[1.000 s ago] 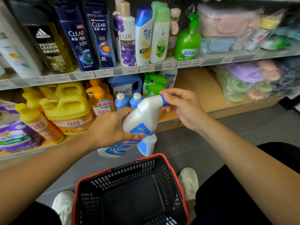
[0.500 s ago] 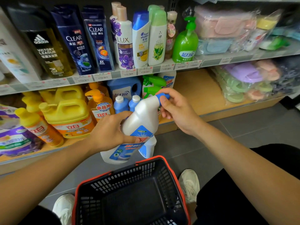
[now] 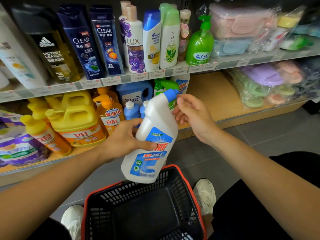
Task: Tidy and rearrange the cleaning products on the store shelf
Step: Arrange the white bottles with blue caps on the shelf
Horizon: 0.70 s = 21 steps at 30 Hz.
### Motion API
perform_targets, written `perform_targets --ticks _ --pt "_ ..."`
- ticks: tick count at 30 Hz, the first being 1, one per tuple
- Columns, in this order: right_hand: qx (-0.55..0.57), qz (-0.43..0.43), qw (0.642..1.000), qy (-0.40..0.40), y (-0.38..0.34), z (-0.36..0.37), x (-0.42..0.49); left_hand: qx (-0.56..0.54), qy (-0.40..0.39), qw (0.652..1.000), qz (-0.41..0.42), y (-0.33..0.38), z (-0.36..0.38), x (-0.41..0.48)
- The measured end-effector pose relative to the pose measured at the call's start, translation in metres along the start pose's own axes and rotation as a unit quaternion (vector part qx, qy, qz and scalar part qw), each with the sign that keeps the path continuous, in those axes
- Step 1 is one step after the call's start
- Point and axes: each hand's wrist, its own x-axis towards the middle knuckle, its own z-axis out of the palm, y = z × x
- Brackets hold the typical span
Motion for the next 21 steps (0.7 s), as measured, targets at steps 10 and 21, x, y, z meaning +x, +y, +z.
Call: perform_targets --ticks 10,21 --pt "-0.031 0.156 0.948 -0.275 0.040 0.009 -0.035 -0.199 0.165 0.966 0.000 0.006 -0.005 -0.002" --pt "0.065 0.010 0.989 -0.134 0.019 0.023 -0.044 -0.338 0.140 0.931 -0.015 0.015 -0.016 -0.032"
